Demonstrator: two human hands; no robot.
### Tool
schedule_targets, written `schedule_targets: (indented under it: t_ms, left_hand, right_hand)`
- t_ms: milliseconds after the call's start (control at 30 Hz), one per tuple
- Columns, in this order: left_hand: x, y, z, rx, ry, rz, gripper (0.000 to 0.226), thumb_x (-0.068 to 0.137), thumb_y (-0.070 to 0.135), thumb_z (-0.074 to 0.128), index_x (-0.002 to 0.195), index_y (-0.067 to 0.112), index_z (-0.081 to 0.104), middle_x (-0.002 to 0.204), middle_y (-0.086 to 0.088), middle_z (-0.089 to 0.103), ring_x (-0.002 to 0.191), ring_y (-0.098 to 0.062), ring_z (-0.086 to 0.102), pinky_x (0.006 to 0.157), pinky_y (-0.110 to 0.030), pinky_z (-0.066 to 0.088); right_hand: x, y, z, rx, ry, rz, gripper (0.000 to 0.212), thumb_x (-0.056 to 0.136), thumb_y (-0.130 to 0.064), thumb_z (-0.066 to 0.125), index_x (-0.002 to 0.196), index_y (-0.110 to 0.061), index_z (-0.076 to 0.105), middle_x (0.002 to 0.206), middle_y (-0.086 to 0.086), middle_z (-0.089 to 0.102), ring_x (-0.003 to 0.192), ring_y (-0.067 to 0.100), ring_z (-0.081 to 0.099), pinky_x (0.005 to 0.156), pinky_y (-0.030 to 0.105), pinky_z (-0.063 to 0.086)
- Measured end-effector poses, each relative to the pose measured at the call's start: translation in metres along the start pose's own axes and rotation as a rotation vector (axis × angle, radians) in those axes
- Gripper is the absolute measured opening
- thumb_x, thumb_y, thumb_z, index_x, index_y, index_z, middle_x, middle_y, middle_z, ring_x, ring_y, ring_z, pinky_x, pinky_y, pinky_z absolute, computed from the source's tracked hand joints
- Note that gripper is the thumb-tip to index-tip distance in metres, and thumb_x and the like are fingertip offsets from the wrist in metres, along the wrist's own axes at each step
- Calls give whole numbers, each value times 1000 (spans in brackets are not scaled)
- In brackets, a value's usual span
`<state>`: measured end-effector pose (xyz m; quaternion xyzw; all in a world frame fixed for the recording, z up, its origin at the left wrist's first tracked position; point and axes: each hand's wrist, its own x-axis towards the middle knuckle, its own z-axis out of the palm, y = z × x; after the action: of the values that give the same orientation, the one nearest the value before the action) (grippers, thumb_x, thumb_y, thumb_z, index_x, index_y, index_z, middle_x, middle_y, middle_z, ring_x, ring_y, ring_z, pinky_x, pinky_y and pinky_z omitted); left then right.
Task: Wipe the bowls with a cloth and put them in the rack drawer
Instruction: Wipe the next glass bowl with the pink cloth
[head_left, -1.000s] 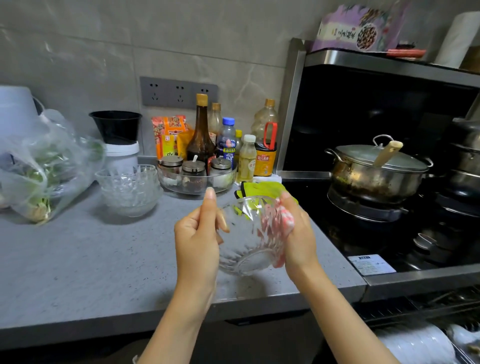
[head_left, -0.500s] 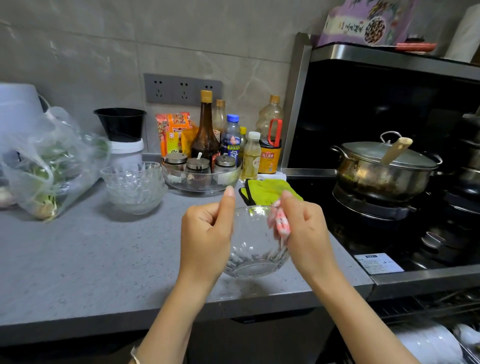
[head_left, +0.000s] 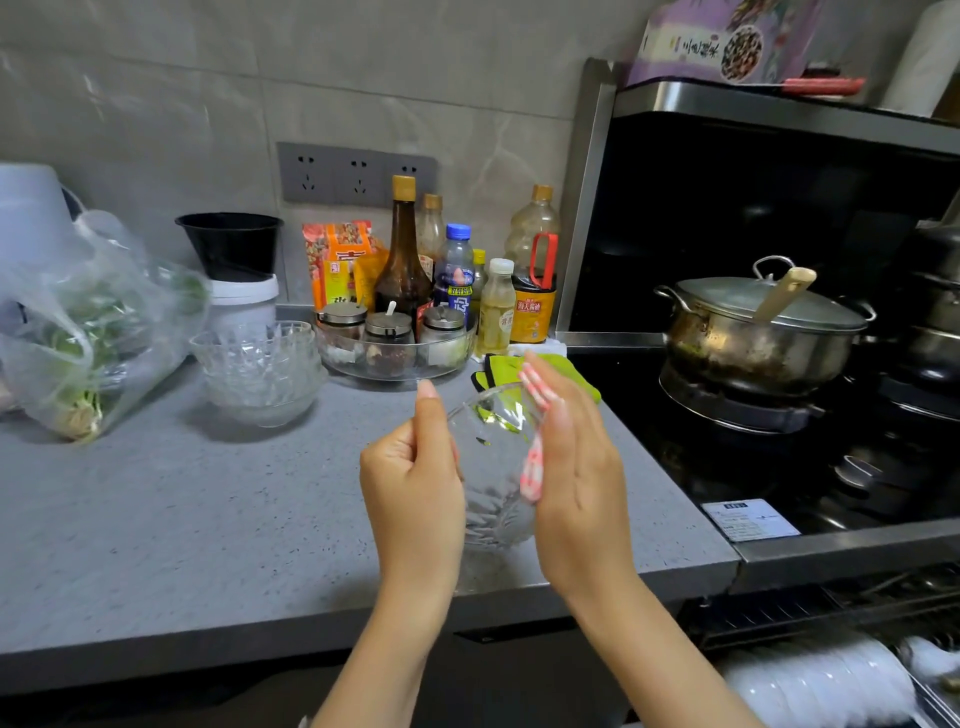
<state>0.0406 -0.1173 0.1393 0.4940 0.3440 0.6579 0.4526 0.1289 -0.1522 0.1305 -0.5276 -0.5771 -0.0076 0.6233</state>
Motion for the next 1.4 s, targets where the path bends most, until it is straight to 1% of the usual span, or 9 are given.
schedule_targets:
  t_ms: [133, 300, 400, 700, 867, 1000, 1100, 1233, 1400]
  left_hand:
    - [-3, -3, 0, 40, -18, 38, 64, 97, 39, 45, 40, 10, 45, 35, -6, 36, 37, -13, 36, 41, -28, 30]
    - [-2, -2, -9, -24, -41, 20, 61, 95, 42, 47, 42, 19, 29, 41, 4, 25, 42, -14, 23, 45, -25, 22]
    - [5, -7, -16, -160, -84, -95, 73, 83, 56, 61, 55, -6, 35, 61, -10, 41, 59, -25, 37, 60, -36, 33]
    - [18, -2, -24, -47, -225, -43, 57, 98, 36, 43, 47, 18, 56, 52, -12, 57, 54, -23, 52, 60, -22, 45]
    - [19, 16, -17, 190, -417, 261, 54, 97, 51, 42, 60, 20, 68, 50, -1, 60, 47, -8, 55, 53, -21, 45]
    - [20, 15, -13, 364, -363, 437, 63, 93, 50, 40, 41, 16, 32, 36, 3, 29, 36, -11, 27, 40, -38, 26]
    - [18, 14, -10, 280, -233, 358, 65, 99, 39, 43, 39, 21, 24, 36, 7, 22, 36, -9, 19, 42, -32, 19]
    - [14, 8, -8, 113, -60, 126, 63, 101, 33, 40, 43, 11, 33, 38, 5, 28, 39, -10, 25, 44, -25, 24]
    - [8, 5, -5, 16, -71, -19, 65, 100, 43, 38, 45, 10, 43, 42, -3, 40, 40, -17, 38, 43, -26, 32]
  right_hand:
    - [-6, -6, 10, -476, -10, -313, 46, 103, -35, 24, 137, -20, 52, 140, 0, 50, 135, 19, 41, 107, 44, 36]
    - [16, -5, 1, 76, -43, 40, 37, 101, -34, 32, 104, -20, 66, 95, -8, 67, 90, 3, 61, 82, 25, 49]
    - [18, -3, -8, 420, -24, 310, 39, 101, -28, 39, 72, -18, 63, 60, -5, 61, 60, 5, 59, 59, 15, 47]
    - [18, -11, -19, 362, -16, 316, 63, 102, -15, 37, 40, -1, 36, 35, -3, 32, 28, 5, 27, 32, 12, 23]
    - [25, -12, -17, 115, -96, 105, 57, 92, -35, 42, 38, -16, 46, 36, -5, 43, 37, 7, 40, 49, 31, 42]
    - [23, -11, -11, 10, -99, 18, 54, 91, -41, 35, 40, -31, 50, 42, -10, 52, 49, 8, 56, 58, 39, 48]
    - [20, -8, -5, 91, -23, -9, 52, 96, -39, 33, 51, -29, 57, 54, -13, 57, 70, 1, 61, 74, 39, 50]
    - [1, -8, 9, -237, -27, -245, 44, 103, -31, 25, 129, -17, 58, 132, -11, 55, 129, 8, 44, 106, 39, 37]
    - [6, -6, 12, -418, -16, -396, 47, 103, -32, 24, 134, -15, 54, 142, 2, 50, 139, 19, 37, 112, 44, 31]
